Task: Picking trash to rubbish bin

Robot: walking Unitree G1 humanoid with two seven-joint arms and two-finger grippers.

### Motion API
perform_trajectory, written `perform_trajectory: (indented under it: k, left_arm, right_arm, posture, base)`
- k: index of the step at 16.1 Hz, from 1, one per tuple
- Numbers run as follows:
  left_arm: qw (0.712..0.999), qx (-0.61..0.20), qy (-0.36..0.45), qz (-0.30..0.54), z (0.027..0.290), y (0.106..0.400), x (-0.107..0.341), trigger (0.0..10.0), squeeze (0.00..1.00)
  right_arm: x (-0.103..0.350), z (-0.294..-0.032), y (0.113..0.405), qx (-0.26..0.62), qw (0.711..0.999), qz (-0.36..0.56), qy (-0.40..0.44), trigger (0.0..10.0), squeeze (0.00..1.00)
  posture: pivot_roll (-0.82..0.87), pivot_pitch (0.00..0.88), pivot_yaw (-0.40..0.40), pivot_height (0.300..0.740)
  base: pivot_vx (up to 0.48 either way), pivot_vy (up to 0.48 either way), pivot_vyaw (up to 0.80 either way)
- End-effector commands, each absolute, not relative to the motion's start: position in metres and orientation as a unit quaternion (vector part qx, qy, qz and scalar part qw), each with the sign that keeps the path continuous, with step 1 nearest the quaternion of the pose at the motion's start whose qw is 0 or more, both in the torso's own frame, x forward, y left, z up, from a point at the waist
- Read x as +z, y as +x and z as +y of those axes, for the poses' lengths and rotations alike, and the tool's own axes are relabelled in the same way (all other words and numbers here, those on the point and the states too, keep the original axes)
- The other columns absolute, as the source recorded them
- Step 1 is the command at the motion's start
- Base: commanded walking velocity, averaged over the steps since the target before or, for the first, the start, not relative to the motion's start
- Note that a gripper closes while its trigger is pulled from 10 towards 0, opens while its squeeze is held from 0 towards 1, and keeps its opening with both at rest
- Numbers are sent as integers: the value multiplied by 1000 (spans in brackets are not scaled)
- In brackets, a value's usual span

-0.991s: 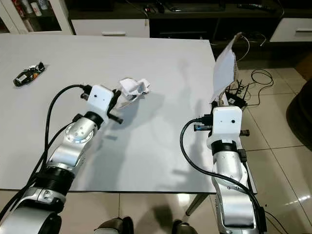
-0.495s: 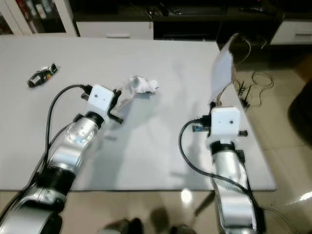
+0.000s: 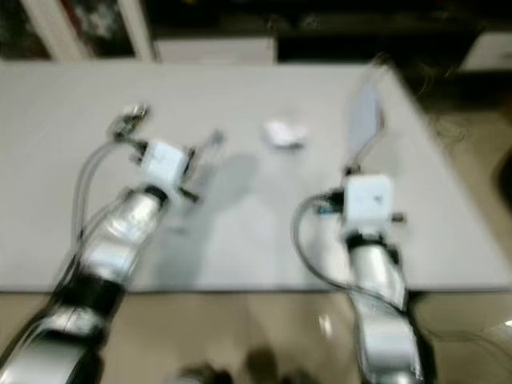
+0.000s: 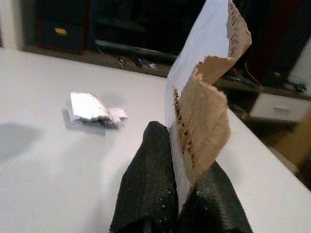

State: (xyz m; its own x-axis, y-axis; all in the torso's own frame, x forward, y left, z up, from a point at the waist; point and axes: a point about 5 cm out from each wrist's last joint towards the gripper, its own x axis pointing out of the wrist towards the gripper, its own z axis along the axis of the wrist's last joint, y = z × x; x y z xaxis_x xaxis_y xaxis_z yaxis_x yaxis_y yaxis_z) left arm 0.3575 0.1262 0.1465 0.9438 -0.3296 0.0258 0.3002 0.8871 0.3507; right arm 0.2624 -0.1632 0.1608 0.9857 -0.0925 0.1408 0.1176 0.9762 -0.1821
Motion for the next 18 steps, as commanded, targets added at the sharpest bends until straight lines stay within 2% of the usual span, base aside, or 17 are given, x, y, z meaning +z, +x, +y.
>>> perform_trajectory:
  k: [1,9,13,18]
  left_arm:
    - [970,-156,184,-36,132,358,146,10000,0]
    - [968,-162,190,-27,130,358,143,10000,0]
    - [964,-180,189,-42,123,358,146,10000,0]
    - [966,-197,166,-35,116,357,145,10000,0]
  right_arm:
    - [165,-162,262,-54,992,-75,-90,10000,0]
    - [164,-161,263,-54,992,-75,-88,10000,0]
    - [163,-162,264,-57,992,-72,-88,10000,0]
    - [162,-163,263,-63,992,-68,-91,10000,0]
  posture:
    - [100,116,6,740]
    - [104,116,9,740]
    - [103,117,8,740]
    - [96,115,12,740]
  base:
    - [0,469,0]
    - [0,465,0]
    - [0,0,-117]
    - [0,0,-793]
